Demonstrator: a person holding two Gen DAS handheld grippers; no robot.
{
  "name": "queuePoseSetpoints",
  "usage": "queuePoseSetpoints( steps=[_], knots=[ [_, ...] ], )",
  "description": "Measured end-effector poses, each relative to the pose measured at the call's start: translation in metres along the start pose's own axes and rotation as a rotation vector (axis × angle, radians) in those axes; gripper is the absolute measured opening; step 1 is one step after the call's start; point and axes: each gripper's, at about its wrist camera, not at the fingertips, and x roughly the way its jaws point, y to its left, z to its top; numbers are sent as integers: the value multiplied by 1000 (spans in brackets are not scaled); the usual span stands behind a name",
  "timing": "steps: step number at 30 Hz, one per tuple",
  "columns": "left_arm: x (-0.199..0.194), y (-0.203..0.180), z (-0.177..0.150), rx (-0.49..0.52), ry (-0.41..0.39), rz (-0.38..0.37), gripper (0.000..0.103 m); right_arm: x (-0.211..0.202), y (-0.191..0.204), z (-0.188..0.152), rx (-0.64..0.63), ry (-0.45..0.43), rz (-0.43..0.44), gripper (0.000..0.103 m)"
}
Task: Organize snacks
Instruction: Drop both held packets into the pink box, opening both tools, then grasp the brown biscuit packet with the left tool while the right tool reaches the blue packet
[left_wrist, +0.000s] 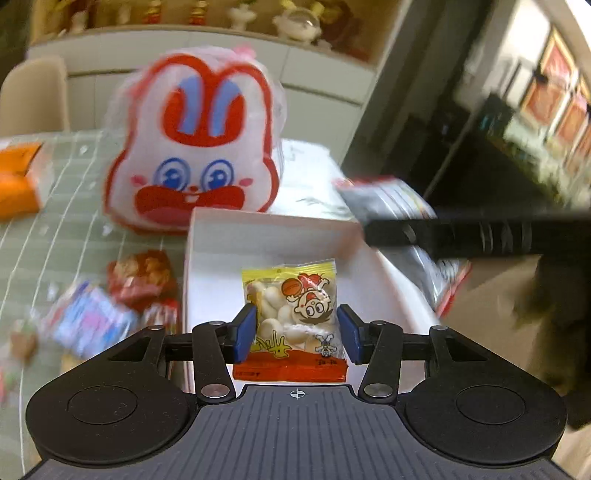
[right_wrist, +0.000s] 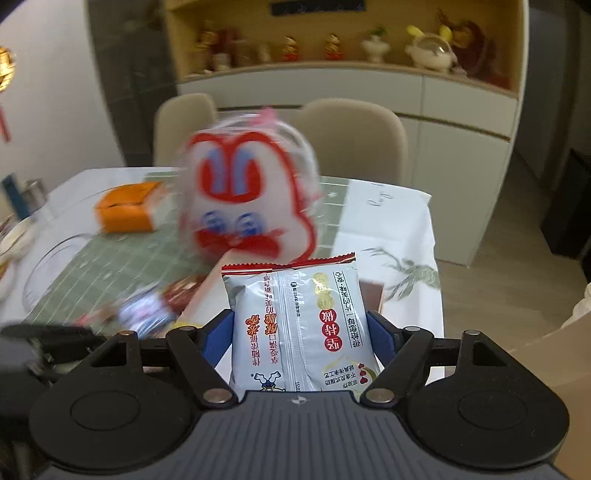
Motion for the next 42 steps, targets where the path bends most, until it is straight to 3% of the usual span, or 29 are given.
queuePoseSetpoints(
  steps=[2,4,7,9,12,14,17,21,24,32,36,42],
  knots=[
    [27,-5,6,77,17,29,53,38,-6,13,35,89,64,77],
    [40,-3,5,91,48,33,53,72,-11,17,88,182,79,77],
    [39,3,1,80,62,-21,53,88,-20,15,164,178,81,77],
    [32,10,0,49,52,-43,53,84,-21,11,174,174,96,77],
    [5,30,-5,-84,-6,-36,52,70,-13,5,101,150,37,77],
    [-14,40,-15,-129,-13,19,52,49,-1,-7,1,109,27,77],
    [-45,51,-35,-150,-36,112,52,18,23,-40,-158,64,68,79],
    [-76,71,-67,-218,-27,158,52,-4,61,-90,-290,56,181,84],
    [-80,79,-87,-233,34,218,52,7,86,-110,-315,130,277,86],
    [-94,97,-120,-327,78,265,52,56,136,-121,-320,229,316,86],
    [-92,96,-122,-338,77,246,52,63,134,-129,-264,291,349,84],
    [-86,89,-119,-328,84,221,52,29,118,-154,-282,318,355,80]
  ],
)
